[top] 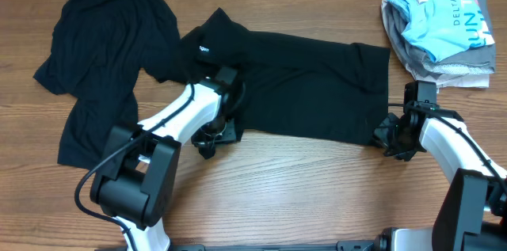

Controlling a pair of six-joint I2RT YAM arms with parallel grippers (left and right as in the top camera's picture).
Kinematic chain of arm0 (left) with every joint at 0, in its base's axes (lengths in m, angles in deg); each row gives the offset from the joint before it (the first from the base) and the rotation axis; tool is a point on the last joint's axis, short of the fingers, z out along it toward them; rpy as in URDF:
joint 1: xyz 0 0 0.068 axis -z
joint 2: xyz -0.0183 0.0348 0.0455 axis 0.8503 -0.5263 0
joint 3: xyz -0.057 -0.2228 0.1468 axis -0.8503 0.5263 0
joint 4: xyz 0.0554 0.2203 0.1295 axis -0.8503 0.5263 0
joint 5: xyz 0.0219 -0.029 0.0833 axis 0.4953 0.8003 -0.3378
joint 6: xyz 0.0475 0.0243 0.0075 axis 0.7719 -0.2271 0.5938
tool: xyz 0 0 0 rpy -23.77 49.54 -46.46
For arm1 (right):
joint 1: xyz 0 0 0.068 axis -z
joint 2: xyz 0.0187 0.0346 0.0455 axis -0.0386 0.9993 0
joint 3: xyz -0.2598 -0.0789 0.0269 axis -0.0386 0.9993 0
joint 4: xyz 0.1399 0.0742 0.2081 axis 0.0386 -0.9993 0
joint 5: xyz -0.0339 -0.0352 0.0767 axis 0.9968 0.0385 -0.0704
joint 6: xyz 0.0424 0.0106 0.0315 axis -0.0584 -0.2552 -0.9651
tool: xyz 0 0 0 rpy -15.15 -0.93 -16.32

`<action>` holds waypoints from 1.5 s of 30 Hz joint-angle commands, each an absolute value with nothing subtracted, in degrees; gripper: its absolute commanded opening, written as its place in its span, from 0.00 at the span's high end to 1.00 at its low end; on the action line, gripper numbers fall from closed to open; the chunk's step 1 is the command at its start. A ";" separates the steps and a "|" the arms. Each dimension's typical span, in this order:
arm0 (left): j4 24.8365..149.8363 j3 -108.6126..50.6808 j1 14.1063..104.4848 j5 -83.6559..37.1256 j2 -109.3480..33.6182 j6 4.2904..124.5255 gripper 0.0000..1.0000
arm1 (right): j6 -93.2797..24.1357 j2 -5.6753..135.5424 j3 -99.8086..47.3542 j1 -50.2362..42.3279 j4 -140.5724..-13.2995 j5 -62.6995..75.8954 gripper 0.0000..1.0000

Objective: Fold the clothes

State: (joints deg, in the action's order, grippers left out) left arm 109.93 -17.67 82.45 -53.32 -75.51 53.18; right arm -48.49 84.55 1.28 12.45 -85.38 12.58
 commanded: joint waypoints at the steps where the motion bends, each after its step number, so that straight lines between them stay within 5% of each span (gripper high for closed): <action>1: 108.92 -17.43 80.57 -54.24 -75.23 54.12 0.96 | -49.89 85.40 1.59 12.30 -84.99 13.60 0.67; 6: 107.94 -17.45 80.29 -54.04 -75.23 54.12 0.96 | -49.89 89.51 1.59 12.30 -84.99 12.60 0.79; 9: 107.91 -17.51 80.27 -54.06 -75.23 54.17 0.96 | -49.89 90.30 1.59 12.30 -85.23 11.61 0.96; 31: 141.79 -44.33 79.41 -60.55 -71.75 57.60 0.96 | -44.23 70.56 -11.46 14.77 -117.80 9.89 0.96; 38: 144.09 -44.33 79.41 -60.53 -65.09 57.58 0.96 | -44.25 63.17 -11.68 14.79 -120.66 8.62 0.96; 45: 132.98 -44.18 79.41 -59.85 -65.79 61.49 0.96 | -44.23 64.49 -11.66 14.77 -114.74 8.60 0.96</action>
State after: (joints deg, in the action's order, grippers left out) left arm 136.28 -43.37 79.74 -59.31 -64.54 58.23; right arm -44.60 63.26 -10.39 14.50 -116.46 8.64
